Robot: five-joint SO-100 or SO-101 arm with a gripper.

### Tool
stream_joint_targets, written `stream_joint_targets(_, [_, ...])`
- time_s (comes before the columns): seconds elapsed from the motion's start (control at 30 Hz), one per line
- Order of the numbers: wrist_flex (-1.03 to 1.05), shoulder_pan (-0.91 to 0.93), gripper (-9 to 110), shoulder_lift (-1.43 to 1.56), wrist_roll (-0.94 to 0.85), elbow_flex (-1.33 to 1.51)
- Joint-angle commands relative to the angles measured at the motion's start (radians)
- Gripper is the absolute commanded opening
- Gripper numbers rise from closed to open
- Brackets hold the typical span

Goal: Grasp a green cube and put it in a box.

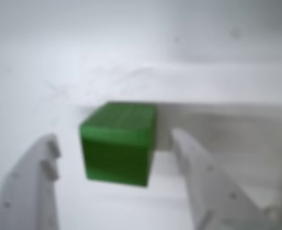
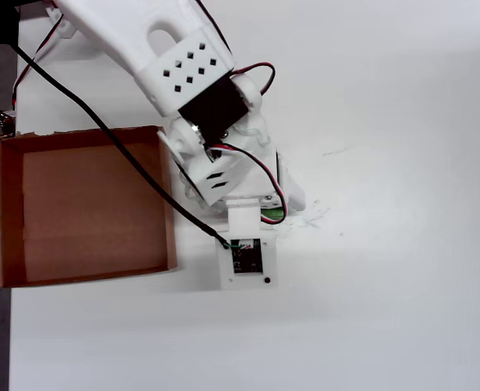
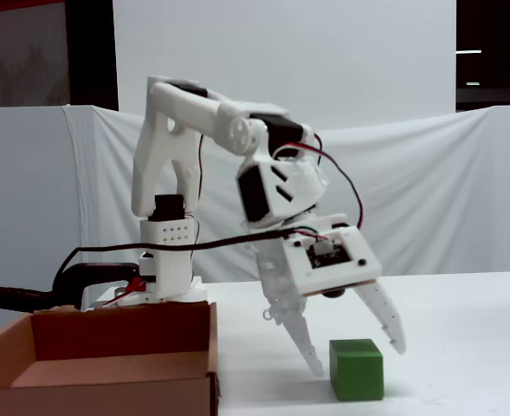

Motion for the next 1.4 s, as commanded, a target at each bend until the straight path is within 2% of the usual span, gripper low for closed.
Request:
stream_joint_targets(0.0, [-0.02,-0.014,29,0.006,-0.012,-0.026])
stream_joint_targets(0.9, [-0.018,-0.055,16,-0.034,-0.015,-0.066])
stream_joint_targets(1.13, [0.098,-0.025,15,0.064,-0.017,-0.071])
stream_joint_targets(1.37, [0.305,0.037,14,0.244,-0.066,-0.098])
